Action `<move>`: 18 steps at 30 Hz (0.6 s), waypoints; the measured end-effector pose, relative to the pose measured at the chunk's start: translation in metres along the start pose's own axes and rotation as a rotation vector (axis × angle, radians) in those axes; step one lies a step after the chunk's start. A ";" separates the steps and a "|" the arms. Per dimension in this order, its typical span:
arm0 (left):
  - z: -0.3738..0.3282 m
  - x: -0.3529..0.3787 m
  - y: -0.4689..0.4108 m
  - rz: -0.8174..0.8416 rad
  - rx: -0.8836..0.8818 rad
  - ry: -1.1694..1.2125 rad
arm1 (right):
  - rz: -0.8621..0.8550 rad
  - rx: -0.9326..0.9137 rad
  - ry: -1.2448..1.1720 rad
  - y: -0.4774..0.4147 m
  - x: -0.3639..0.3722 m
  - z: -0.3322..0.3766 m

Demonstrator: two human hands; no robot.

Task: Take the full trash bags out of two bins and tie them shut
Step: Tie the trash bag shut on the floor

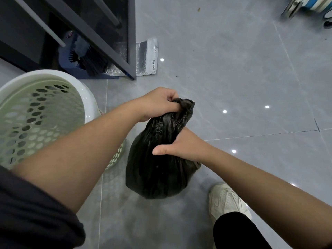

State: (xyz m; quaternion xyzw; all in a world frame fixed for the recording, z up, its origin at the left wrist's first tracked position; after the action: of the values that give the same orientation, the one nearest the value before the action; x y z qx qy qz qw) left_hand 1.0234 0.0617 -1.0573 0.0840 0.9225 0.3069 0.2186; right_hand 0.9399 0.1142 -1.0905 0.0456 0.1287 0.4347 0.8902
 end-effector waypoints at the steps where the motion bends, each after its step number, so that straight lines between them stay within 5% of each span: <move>1: 0.001 0.001 -0.002 -0.021 0.001 0.019 | 0.007 0.021 0.048 0.000 -0.002 0.001; 6: 0.001 0.007 -0.014 -0.058 0.022 0.058 | 0.071 0.105 0.270 -0.007 0.003 -0.019; 12: -0.003 0.007 -0.025 -0.069 0.021 0.117 | 0.045 0.138 0.005 -0.015 -0.002 -0.038; 18: 0.035 -0.026 0.013 -0.341 -0.088 0.069 | 0.088 0.193 -0.085 -0.008 -0.006 -0.043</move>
State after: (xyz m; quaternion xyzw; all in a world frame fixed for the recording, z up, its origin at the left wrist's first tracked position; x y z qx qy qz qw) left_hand 1.0626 0.0831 -1.0653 -0.0939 0.9160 0.3081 0.2393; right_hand 0.9314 0.1032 -1.1325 0.1553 0.1299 0.4565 0.8664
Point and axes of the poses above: each hand's wrist, its own y-axis away from the middle knuckle, its own x-axis out of the palm, z = x × y, the point moved 7 cm from there along -y, towards the middle knuckle, and after that the axes turned 5 degrees about -x, right-handed, at the moved point
